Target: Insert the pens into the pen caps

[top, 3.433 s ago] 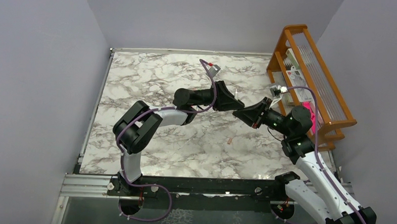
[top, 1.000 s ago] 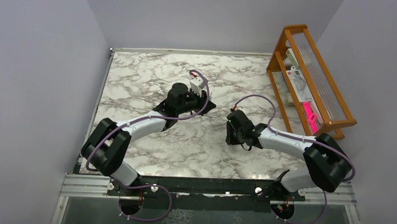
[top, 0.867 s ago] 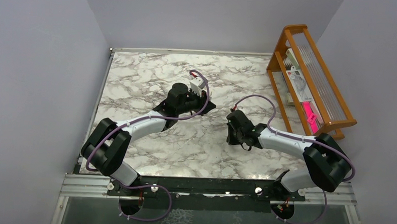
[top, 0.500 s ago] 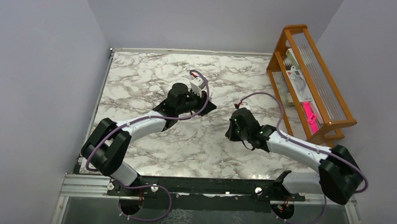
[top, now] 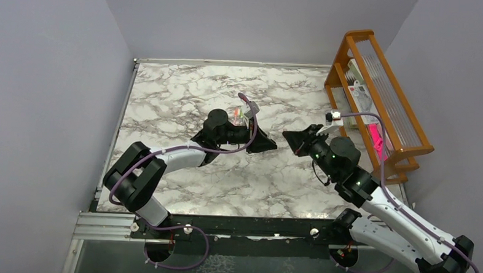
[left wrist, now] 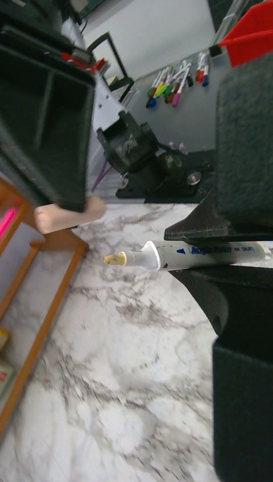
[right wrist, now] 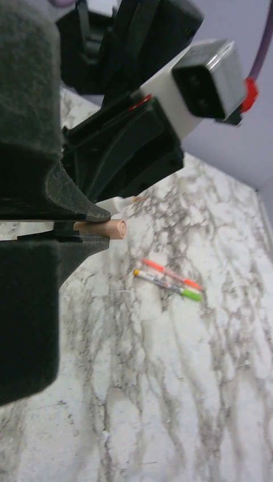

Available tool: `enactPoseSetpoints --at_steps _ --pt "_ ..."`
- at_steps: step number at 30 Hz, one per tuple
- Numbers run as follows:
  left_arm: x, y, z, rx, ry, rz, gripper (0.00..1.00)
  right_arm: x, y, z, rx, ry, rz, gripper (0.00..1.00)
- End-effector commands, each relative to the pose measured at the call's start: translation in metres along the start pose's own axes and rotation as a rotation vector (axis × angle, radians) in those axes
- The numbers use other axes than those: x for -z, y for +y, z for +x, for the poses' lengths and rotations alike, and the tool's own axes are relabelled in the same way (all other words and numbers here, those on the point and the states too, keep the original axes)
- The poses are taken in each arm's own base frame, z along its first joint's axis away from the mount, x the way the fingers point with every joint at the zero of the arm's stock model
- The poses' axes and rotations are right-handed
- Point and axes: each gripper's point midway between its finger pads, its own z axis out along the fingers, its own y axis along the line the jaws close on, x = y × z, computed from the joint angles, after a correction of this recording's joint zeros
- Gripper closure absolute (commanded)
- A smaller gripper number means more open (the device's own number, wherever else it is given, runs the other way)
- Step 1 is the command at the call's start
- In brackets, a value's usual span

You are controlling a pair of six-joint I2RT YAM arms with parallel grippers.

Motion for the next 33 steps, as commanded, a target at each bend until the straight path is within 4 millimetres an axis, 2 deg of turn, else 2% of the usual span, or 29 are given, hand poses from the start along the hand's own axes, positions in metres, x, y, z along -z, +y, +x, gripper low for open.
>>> enactPoseSetpoints --at_steps 1,5,12,25,33 --pt "-0.002 -0.044 -0.007 -0.078 -0.008 0.201 1.0 0.01 0.013 -0.045 -0.002 -0.185 -0.056 0.99" --pt "-0.006 -0.059 -0.003 -0.098 0.013 0.264 1.0 0.016 0.021 -0.058 -0.001 -0.233 -0.095 0.99" --pt "-0.016 -0.076 0.002 -0.114 0.03 0.313 1.0 0.018 0.035 -0.061 0.024 -0.236 -0.165 0.99" --pt "-0.029 -0.067 -0.008 -0.087 -0.007 0.264 1.0 0.017 0.037 -0.038 0.012 -0.17 -0.216 0.99" --pt "-0.034 -0.062 -0.011 -0.079 -0.014 0.253 1.0 0.02 0.035 -0.034 0.005 -0.17 -0.218 0.99"
